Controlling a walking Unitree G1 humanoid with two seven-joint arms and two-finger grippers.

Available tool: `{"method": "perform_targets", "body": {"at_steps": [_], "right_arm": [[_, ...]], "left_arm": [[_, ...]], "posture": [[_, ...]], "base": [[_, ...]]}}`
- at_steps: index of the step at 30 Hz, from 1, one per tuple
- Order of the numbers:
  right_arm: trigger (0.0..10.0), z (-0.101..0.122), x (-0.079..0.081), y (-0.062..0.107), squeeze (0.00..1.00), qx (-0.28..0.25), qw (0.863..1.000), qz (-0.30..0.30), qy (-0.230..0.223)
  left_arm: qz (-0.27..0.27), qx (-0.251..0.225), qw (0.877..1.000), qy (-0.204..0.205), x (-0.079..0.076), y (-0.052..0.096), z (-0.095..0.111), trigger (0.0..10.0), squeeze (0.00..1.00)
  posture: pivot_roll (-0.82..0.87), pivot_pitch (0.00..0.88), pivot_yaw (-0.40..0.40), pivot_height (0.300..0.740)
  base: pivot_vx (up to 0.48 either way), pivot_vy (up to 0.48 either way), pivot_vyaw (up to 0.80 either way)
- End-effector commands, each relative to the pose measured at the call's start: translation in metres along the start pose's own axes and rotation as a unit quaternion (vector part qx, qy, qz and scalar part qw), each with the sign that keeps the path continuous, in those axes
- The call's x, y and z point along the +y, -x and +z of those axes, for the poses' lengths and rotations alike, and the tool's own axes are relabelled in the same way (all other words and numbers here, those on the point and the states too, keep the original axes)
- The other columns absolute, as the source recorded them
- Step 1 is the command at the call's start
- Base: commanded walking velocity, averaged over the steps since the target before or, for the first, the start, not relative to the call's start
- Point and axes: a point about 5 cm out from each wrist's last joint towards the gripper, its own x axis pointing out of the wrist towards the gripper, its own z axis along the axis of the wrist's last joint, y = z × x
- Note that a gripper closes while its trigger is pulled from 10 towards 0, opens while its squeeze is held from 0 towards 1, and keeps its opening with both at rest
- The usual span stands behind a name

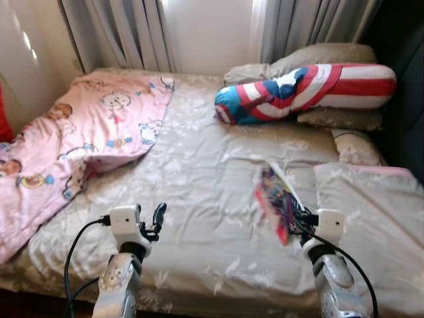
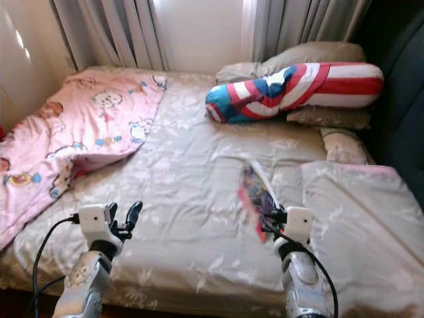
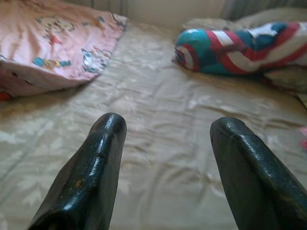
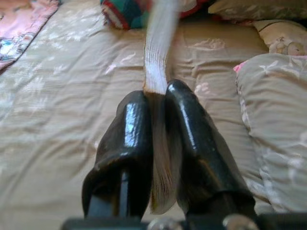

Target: Clean up the room

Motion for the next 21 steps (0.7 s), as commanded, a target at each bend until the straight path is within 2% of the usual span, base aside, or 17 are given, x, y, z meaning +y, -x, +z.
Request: {"method": "perform_targets", "body": {"at_steps": [1, 21], "right_arm": [[10.0, 0.013, 0.0067, -0.0058, 0.0, -0.028, 1.0, 0.012, 0.003], [10.0, 0.0124, 0.0095, -0.0077, 0.0, -0.02, 1.0, 0.005, 0.006]], "left_arm": [[0.005, 0.007, 1.0, 0.003, 0.0022, 0.0012, -0.0016, 10.0, 0.0], [0.003, 0.003, 1.0, -0.002, 0.0042, 0.0019, 0.002, 10.0, 0.0]], "posture": [[0.02, 0.055, -0.048, 0.74], [0.02, 0.059, -0.044, 0.74]], "base": [[0.285, 0.0, 0.0], [0.0, 0.0, 0.0]]}}
